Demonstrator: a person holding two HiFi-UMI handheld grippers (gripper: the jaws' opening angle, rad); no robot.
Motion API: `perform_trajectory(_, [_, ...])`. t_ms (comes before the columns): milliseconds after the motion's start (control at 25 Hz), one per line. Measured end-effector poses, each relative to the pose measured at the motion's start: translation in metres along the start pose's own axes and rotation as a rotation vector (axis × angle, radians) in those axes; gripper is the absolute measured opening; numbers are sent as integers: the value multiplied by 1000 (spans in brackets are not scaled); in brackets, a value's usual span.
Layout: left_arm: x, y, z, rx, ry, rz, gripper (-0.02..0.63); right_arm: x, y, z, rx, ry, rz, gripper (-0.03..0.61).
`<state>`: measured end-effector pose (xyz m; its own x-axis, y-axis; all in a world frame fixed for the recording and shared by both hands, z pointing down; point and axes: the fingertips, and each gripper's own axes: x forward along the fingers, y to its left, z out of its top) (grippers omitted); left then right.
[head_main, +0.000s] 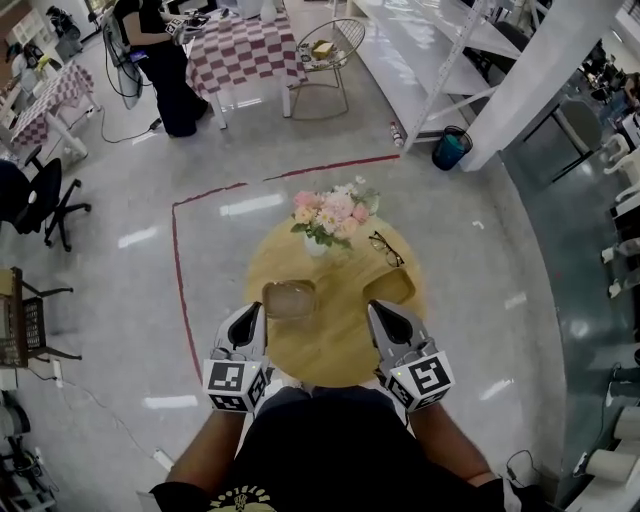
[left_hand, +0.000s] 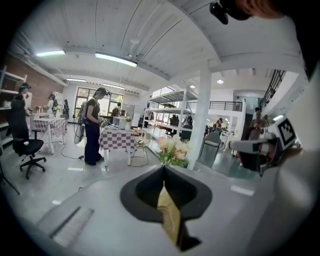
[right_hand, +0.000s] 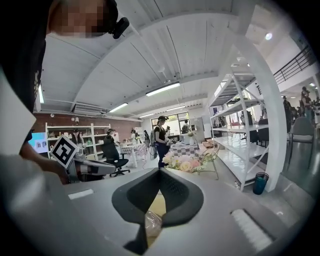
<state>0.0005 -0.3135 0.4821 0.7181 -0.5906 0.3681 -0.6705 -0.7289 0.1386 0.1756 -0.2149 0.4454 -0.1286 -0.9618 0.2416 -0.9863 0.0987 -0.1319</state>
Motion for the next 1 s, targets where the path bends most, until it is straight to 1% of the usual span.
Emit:
perform_trajectory(120, [2,-15,10,-22,-41,20,2,-5,-14,-1,4,-5,25,-2])
perform_trajectory(200, [2,-21,10,-26,-46,37,2,-7,-21,-4,6,-4,44,-2])
perform_trajectory(360, [-2,-21,1,-2,-8,88,2,-10,-31,-12,21,11,80,-2])
perform_trajectory(520, [-6,-11,-7,-18,24,139,2,-8,-38,-21,42,24,101,-2])
perform_trajectory(640, [-9,-2,-15,-9,62,160,2,-8,-38,-26,65,33,102,-2])
perform_trajectory(760, [-3,7,-28,-17,120,150,2,-3,-35,-31,79,49,103,-2])
perform_trajectory(920, [14,26,-52,-107,202,95,2,13,-18,-43,89,90,113,-2])
perform_trajectory(1000, [20,41,-65,-126,247,74,2,25,-7,-58,127,130,107,-2])
